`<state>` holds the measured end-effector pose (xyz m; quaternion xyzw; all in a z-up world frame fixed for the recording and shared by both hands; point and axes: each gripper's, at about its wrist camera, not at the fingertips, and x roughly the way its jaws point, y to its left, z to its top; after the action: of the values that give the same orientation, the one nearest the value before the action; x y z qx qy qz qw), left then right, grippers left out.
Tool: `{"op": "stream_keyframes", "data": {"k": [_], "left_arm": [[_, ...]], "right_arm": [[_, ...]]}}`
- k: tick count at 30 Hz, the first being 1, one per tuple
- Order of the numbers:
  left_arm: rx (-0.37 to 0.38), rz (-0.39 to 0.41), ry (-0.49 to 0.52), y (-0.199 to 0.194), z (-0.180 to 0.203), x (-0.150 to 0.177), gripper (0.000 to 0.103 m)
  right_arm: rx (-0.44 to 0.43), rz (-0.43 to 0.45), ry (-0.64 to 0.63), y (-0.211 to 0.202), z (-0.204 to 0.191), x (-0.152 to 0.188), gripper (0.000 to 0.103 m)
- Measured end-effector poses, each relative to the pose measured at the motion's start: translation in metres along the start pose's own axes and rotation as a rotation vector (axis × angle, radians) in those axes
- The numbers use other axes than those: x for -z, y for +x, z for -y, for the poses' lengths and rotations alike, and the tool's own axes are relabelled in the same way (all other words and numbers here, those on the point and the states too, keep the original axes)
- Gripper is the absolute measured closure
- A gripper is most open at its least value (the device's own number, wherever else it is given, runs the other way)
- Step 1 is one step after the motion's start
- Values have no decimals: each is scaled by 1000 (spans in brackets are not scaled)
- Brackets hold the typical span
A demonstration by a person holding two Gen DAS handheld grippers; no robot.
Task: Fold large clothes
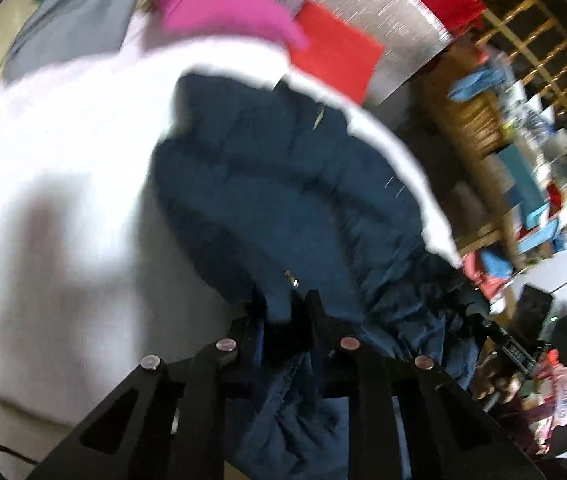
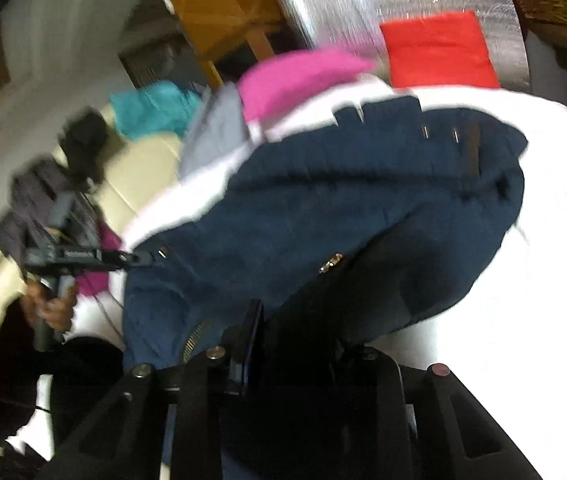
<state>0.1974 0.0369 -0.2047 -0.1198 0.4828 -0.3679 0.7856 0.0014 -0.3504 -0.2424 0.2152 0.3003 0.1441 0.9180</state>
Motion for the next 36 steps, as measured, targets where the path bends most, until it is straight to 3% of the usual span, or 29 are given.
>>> {"op": "stream_keyframes", "data": {"k": [3, 6, 9, 11, 15, 18, 19, 21, 22, 23, 24, 25, 27, 32, 34, 36], "left_arm": [[60, 51, -23, -8, 9, -58, 84], [109, 110, -80, 4, 8, -116, 84], [88, 123, -113, 44, 8, -173, 84], [38, 95, -154, 83, -2, -205, 84], [-32, 18, -246, 146, -44, -227, 82], [8, -32, -323, 173, -68, -226, 78], [36, -47, -349, 174, -75, -225, 72], [112, -69, -394, 165, -86, -222, 50], [155, -68, -416, 160, -89, -221, 30], [193, -56, -434, 156, -89, -219, 19], [214, -34, -441, 149, -88, -215, 17], [205, -18, -438, 142, -88, -212, 17], [191, -11, -432, 134, -88, -205, 17], [260, -56, -453, 146, -81, -218, 18], [292, -54, -475, 150, -75, -245, 18], [310, -9, -502, 152, -77, -274, 18]], "right_arm": [[-78, 138, 92, -14, 12, -34, 73], [-137, 257, 238, -18, 53, -81, 73], [-134, 306, 345, 26, 77, -134, 73], [-109, 287, 424, 47, 103, -157, 73], [-110, 176, 681, 111, 174, -173, 73], [-154, 108, 827, 138, 209, -165, 73], [-172, 101, 838, 144, 214, -163, 73], [-226, 79, 820, 142, 214, -163, 69], [-241, 66, 809, 141, 213, -164, 66], [-256, 60, 793, 134, 209, -163, 47], [-271, 67, 777, 124, 205, -162, 25], [-274, 76, 761, 117, 202, -162, 20], [-289, 48, 719, 110, 196, -163, 19], [-412, -71, 654, 128, 177, -168, 19], [-461, -26, 638, 128, 176, -184, 18], [-520, 140, 678, 125, 188, -211, 18]]}}
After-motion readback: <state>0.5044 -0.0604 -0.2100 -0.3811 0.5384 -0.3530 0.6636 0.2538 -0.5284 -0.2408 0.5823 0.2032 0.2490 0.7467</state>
